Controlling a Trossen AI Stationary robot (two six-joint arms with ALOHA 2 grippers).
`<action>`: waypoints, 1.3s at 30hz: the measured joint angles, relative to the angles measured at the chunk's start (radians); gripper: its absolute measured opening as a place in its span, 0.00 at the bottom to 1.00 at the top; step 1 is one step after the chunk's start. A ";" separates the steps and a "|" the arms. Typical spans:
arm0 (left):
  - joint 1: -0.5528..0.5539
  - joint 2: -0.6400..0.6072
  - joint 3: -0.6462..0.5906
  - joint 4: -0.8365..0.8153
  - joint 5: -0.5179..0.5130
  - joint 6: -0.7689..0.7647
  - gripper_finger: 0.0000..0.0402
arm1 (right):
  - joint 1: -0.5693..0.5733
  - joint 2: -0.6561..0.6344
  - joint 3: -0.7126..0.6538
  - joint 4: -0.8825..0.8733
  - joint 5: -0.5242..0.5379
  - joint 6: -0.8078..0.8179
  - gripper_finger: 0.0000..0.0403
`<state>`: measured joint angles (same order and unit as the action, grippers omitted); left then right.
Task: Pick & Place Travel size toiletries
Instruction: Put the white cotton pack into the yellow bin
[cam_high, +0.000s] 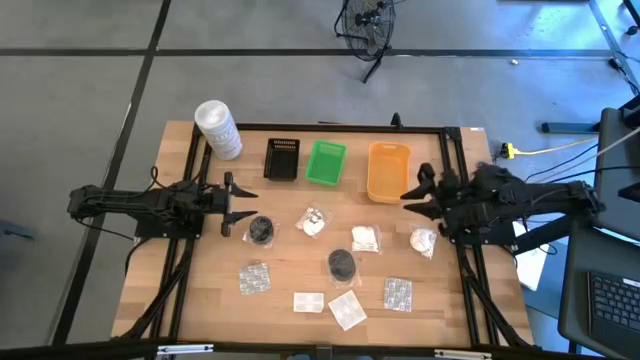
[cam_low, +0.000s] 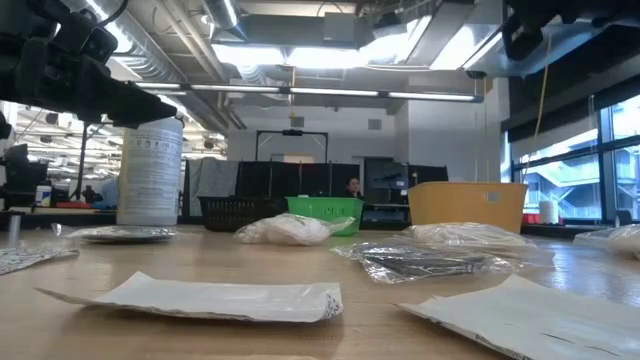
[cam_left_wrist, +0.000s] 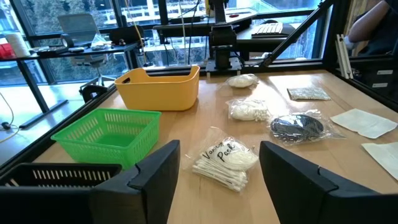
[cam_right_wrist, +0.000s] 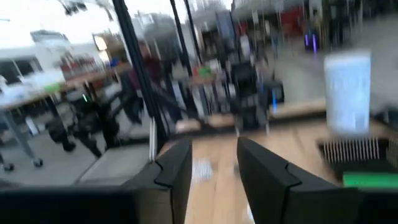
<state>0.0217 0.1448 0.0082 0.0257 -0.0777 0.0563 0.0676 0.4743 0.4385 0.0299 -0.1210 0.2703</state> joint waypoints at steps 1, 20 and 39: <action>0.000 0.000 0.000 0.000 0.000 0.000 0.54 | 0.012 0.020 0.009 -0.021 0.011 0.014 0.31; 0.000 0.000 0.000 0.012 -0.003 0.080 0.54 | 0.286 0.382 0.029 -0.174 0.290 0.078 0.23; -0.001 -0.001 0.000 0.204 0.011 -0.135 0.53 | 0.373 0.724 0.150 -0.217 0.555 -0.335 0.26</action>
<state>0.0212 0.1440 0.0082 0.2297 -0.0662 -0.0785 0.4408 1.1984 0.5887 -0.1870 0.4344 -0.0652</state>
